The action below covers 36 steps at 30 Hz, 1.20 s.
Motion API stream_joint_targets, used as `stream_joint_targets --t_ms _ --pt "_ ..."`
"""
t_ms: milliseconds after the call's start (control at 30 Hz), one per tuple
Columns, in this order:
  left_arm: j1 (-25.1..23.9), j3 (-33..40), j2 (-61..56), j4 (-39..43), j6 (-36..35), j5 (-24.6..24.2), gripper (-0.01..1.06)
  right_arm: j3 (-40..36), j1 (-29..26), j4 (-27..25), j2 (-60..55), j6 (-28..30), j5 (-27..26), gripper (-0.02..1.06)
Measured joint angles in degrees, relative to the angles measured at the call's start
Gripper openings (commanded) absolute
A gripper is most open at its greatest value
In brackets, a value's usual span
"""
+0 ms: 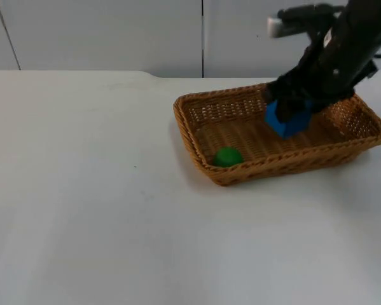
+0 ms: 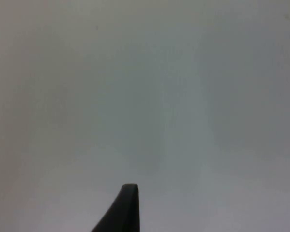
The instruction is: Place all geometric objects except the red cube into the basket.
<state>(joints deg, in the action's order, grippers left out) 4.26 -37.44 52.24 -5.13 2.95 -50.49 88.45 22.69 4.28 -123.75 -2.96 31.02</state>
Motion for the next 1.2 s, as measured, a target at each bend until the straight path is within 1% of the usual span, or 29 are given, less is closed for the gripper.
stream_joint_targets --t_ms 33,67,100,133,167,200,233,300,367,600,767,800,900,1033,1167,1200 --pt "0.0 0.0 0.0 0.0 0.0 0.0 1.05 0.12 0.0 0.0 -1.07 0.0 -0.57 0.13" --pt "0.0 0.0 0.0 0.0 0.0 0.0 1.05 0.24 0.0 0.0 -1.86 0.0 -0.98 0.2" --pt "0.0 0.0 0.0 0.0 0.0 0.0 1.05 0.24 0.0 0.0 -2.59 0.0 -1.11 0.3" --pt "0.0 0.0 0.0 0.0 0.0 0.0 1.05 0.24 0.0 0.0 -2.7 0.0 -1.48 0.47" --pt "0.0 0.0 0.0 0.0 0.0 0.0 1.05 0.24 0.0 0.0 -2.7 0.0 -1.48 0.6" --pt "0.0 0.0 0.0 0.0 0.0 0.0 1.05 0.35 0.0 0.0 -2.7 0.0 -1.56 0.6" --pt "0.0 0.0 0.0 0.0 0.0 0.0 1.05 0.43 0.0 0.0 -2.7 0.0 -1.56 0.64" --pt "0.0 0.0 0.0 0.0 0.0 0.0 1.05 0.43 0.0 0.0 -2.7 0.0 -1.72 0.83" --pt "0.0 0.0 0.0 0.0 0.0 0.0 1.05 0.43 0.0 0.0 -2.7 0.0 -1.59 0.89" --pt "0.0 0.0 0.0 0.0 0.0 0.03 1.05 0.43 0.0 0.0 4.28 0.0 1.26 0.9" --pt "0.0 0.0 0.0 0.0 0.0 0.03 1.05 0.43 0.0 0.0 15.65 0.22 7.13 0.9" --pt "0.0 0.0 0.0 0.0 0.0 0.03 1.05 0.43 0.0 0.0 15.65 0.22 7.13 0.9" --pt "0.0 0.0 0.0 0.0 0.0 0.03 1.05 0.43 0.0 0.0 22.14 0.35 9.37 0.9" --pt "0.0 0.0 0.0 0.0 0.0 0.13 1.05 -0.64 0.0 0.0 26.43 0.35 9.8 0.9" --pt "0.0 0.0 -0.99 0.0 0.0 0.34 1.05 -5.71 0.0 0.0 34.33 0.57 10.19 0.9" --pt "0.0 0.0 -0.99 0.0 0.0 0.34 1.05 -5.71 0.0 0.0 34.33 0.57 10.19 0.9"
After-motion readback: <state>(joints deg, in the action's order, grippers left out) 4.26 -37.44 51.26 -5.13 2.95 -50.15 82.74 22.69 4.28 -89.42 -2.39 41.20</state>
